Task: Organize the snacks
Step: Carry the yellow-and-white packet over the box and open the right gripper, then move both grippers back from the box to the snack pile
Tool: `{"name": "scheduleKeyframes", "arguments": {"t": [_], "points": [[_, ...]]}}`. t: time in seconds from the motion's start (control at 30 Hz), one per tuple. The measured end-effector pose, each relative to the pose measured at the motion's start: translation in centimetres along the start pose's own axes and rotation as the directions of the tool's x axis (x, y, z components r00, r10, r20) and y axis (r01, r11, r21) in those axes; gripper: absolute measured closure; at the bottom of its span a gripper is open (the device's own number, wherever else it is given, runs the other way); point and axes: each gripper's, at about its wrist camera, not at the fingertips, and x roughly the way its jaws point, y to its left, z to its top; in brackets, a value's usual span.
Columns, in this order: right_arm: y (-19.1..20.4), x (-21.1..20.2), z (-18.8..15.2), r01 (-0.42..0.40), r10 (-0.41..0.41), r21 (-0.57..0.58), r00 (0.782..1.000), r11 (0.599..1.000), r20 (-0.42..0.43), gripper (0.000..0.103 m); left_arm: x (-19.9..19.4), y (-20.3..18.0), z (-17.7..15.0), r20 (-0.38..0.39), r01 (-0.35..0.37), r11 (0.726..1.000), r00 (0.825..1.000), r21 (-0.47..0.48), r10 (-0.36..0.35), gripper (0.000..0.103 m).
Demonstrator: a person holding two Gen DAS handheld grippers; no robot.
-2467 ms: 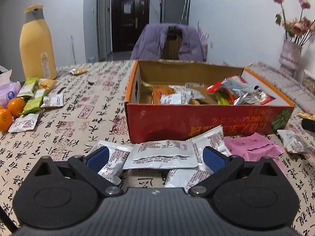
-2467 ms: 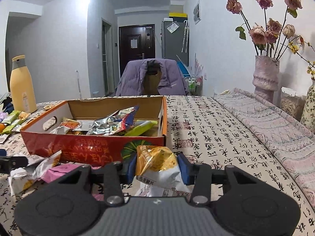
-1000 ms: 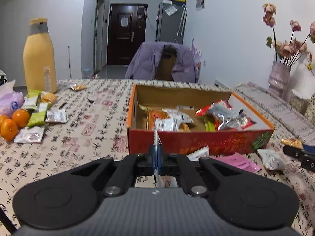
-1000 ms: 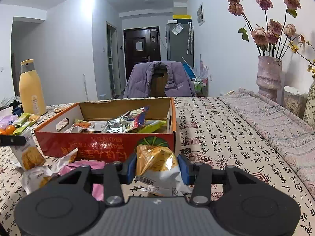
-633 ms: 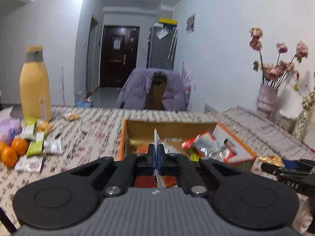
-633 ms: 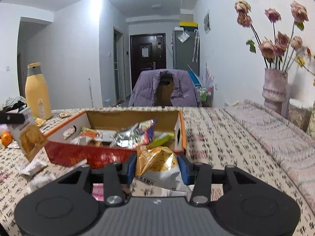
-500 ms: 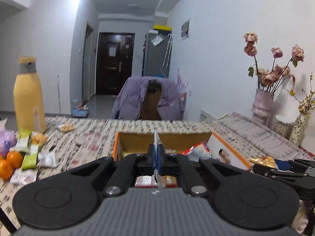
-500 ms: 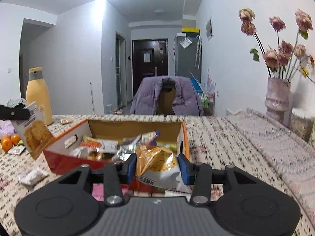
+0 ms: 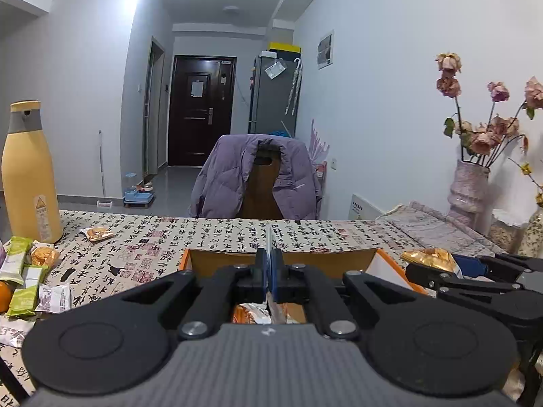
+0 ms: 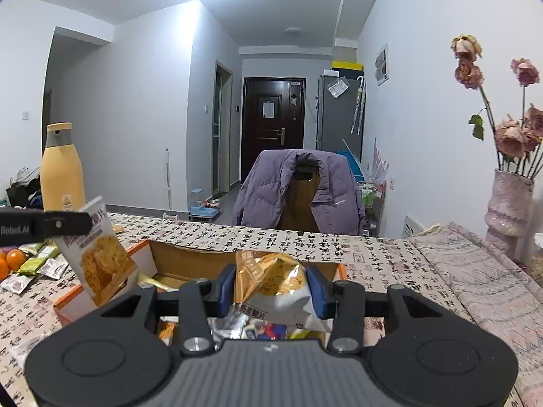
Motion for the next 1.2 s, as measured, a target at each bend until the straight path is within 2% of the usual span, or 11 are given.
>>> {"name": "scheduleKeyframes", "arguments": {"t": [0.5, 0.63, 0.7, 0.73, 0.77, 0.8, 0.83, 0.9, 0.93, 1.0, 1.2], "points": [[0.2, 3.6, -1.7, -0.019, 0.019, 0.023, 0.999, 1.0, -0.03, 0.059, 4.8, 1.9, -2.6, -0.071, -0.018, 0.999, 0.997, -0.032, 0.016, 0.099], [0.6, 3.7, -2.2, -0.031, 0.031, 0.003, 0.998, 1.0, -0.05, 0.054, 5.1, 2.1, -3.2, -0.073, -0.01, 0.999, 0.997, -0.031, 0.007, 0.099], [0.8, 3.7, -2.5, -0.037, 0.037, -0.001, 0.998, 0.999, -0.055, 0.044, 5.2, 2.2, -3.5, -0.076, -0.017, 0.999, 0.997, -0.034, 0.014, 0.097], [0.8, 3.6, -2.5, -0.038, 0.038, -0.001, 0.998, 0.999, -0.052, 0.027, 5.2, 2.3, -3.5, -0.079, -0.02, 0.999, 0.997, -0.037, 0.017, 0.096], [0.8, 3.5, -2.5, -0.037, 0.037, 0.0, 0.998, 0.999, -0.046, 0.008, 5.3, 2.5, -3.5, -0.081, -0.022, 0.999, 0.997, -0.04, 0.019, 0.091], [0.8, 3.3, -2.6, -0.035, 0.035, 0.003, 0.999, 0.999, -0.036, 0.001, 5.3, 2.6, -3.6, -0.082, -0.028, 0.999, 0.996, -0.043, 0.024, 0.078], [0.6, 3.2, -2.5, -0.036, 0.036, 0.008, 0.999, 0.999, -0.026, 0.0, 5.2, 2.7, -3.6, -0.077, -0.032, 0.998, 0.997, -0.046, 0.029, 0.067], [0.4, 3.0, -2.5, -0.041, 0.042, 0.017, 0.999, 0.999, -0.02, 0.0, 4.9, 2.7, -3.6, -0.055, -0.057, 0.997, 0.997, -0.052, 0.054, 0.011], [0.3, 3.0, -2.5, -0.04, 0.04, 0.021, 0.999, 0.999, -0.021, 0.0, 4.6, 2.7, -3.6, -0.033, -0.082, 0.995, 0.996, -0.054, 0.081, 0.001], [0.2, 3.2, -2.6, -0.032, 0.033, 0.028, 0.999, 0.999, -0.029, 0.0, 4.1, 2.4, -3.6, 0.012, -0.108, 0.993, 0.994, -0.045, 0.108, 0.0], [-0.2, 3.5, -2.7, -0.018, 0.02, 0.046, 0.999, 0.999, -0.037, 0.0, 3.9, 2.0, -3.7, 0.022, -0.107, 0.994, 0.994, -0.027, 0.108, 0.0]]}}
